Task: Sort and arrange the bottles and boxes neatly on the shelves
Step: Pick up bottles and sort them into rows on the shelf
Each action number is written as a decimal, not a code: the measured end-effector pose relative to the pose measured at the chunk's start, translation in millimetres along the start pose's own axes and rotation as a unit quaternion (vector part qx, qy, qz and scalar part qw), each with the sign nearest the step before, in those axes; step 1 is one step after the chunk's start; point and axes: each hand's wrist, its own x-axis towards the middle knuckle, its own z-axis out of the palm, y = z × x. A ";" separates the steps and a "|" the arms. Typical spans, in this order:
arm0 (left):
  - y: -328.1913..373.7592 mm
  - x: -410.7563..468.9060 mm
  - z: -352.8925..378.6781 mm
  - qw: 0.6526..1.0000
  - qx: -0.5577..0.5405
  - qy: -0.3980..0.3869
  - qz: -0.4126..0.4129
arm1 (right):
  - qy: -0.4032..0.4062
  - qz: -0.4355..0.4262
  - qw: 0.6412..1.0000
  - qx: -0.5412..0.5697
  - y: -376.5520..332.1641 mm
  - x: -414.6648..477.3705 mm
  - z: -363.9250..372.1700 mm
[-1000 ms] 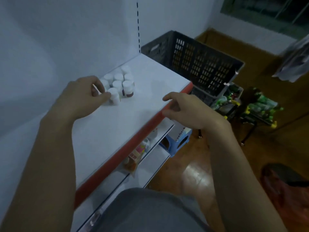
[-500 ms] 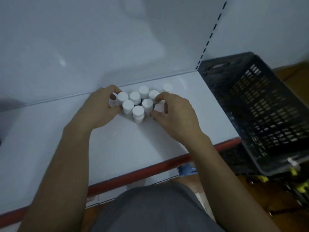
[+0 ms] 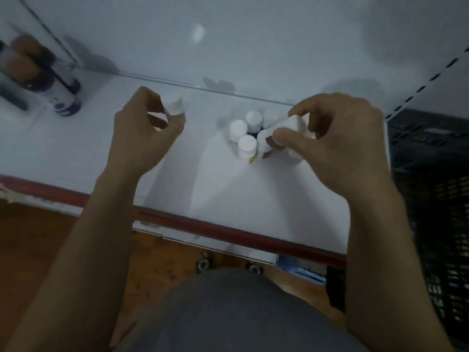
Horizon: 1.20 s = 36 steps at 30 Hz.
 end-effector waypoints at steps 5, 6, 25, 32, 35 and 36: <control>-36.2 -29.4 -58.1 0.992 -0.040 0.109 -0.057 | -0.019 -0.029 0.995 0.093 -53.2 30.0 27.6; -45.5 -35.1 -70.6 0.989 -0.048 0.127 -0.062 | -0.028 -0.039 0.994 0.103 -65.6 33.3 38.7; -329.4 -165.2 -426.0 0.954 0.007 0.252 -0.162 | -0.252 -0.241 0.931 0.105 -424.4 -2.5 387.0; -421.9 -165.7 -502.0 0.933 -0.014 0.302 -0.195 | -0.332 -0.329 0.883 0.049 -556.5 -14.8 510.7; -471.1 -147.5 -535.4 0.928 -0.021 0.307 -0.210 | -0.353 -0.346 0.869 0.033 -603.8 -6.5 557.8; -488.2 -138.9 -547.9 0.927 -0.020 0.309 -0.210 | -0.355 -0.354 0.865 0.028 -618.1 -1.2 574.1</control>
